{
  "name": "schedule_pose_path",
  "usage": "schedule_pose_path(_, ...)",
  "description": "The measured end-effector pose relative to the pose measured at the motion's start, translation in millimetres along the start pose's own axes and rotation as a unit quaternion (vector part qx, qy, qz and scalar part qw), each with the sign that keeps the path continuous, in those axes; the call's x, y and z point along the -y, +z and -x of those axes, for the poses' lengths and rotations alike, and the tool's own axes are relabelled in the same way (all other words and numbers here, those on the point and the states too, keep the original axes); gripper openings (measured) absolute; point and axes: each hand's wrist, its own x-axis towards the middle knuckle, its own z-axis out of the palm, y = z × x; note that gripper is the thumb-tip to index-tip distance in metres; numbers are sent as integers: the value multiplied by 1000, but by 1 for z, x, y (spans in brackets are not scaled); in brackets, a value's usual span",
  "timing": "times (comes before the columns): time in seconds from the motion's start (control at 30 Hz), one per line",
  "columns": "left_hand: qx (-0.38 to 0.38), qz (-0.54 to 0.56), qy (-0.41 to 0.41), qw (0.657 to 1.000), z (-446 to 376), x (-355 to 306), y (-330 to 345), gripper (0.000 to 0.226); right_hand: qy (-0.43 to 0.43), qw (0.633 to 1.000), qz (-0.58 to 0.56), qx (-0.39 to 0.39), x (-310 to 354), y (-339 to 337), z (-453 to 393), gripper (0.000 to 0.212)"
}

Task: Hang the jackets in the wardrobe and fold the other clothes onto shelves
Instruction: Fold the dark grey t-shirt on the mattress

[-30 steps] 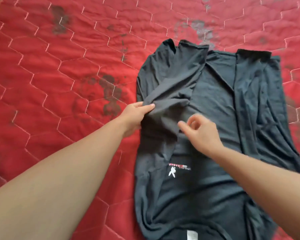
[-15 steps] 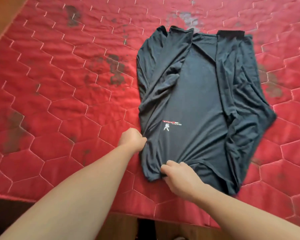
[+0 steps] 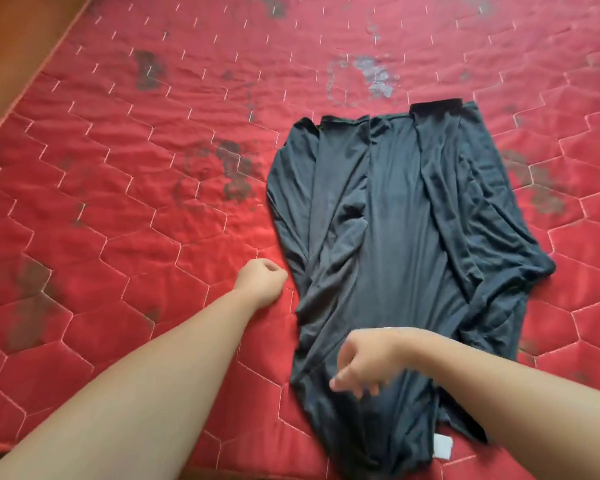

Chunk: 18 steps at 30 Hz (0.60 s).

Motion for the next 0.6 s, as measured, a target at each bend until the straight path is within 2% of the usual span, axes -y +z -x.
schedule_pose_path(0.07,-37,59,18,997,-35,-15,-5,17,-28,969,-90,-229,0,-44,-8,26)
schedule_pose_path(0.1,-50,82,26,995,-50,-25,-9,19,-28,942,-114,-313,1,-66,-14,24)
schedule_pose_path(0.13,-59,103,31,992,-69,-35,-12,27,-27,922,-126,-365,2,-88,-21,21)
schedule_pose_path(0.23,-75,159,33,984,-116,-71,-27,41,-18,892,-157,-423,10,-149,-43,16)
schedule_pose_path(0.27,-75,167,33,982,-130,-82,-32,38,-14,882,-171,-439,15,-169,-49,16)
schedule_pose_path(0.33,-70,166,42,983,-152,-107,-42,17,-14,859,-184,-477,24,-206,-63,16)
schedule_pose_path(0.37,-66,172,50,982,-168,-118,-43,14,-15,849,-181,-497,29,-224,-71,16)
schedule_pose_path(0.4,-59,188,50,979,-181,-129,-43,24,-15,839,-177,-514,34,-243,-79,15)
schedule_pose_path(0.47,-26,195,40,980,-206,-153,-46,34,-17,816,-189,-546,42,-278,-96,17)
schedule_pose_path(0.57,72,226,-9,972,-233,-186,-55,68,-26,779,-225,-585,51,-328,-117,26)
schedule_pose_path(0.6,116,240,-6,964,-238,-194,-58,61,-18,776,-221,-590,54,-343,-121,27)
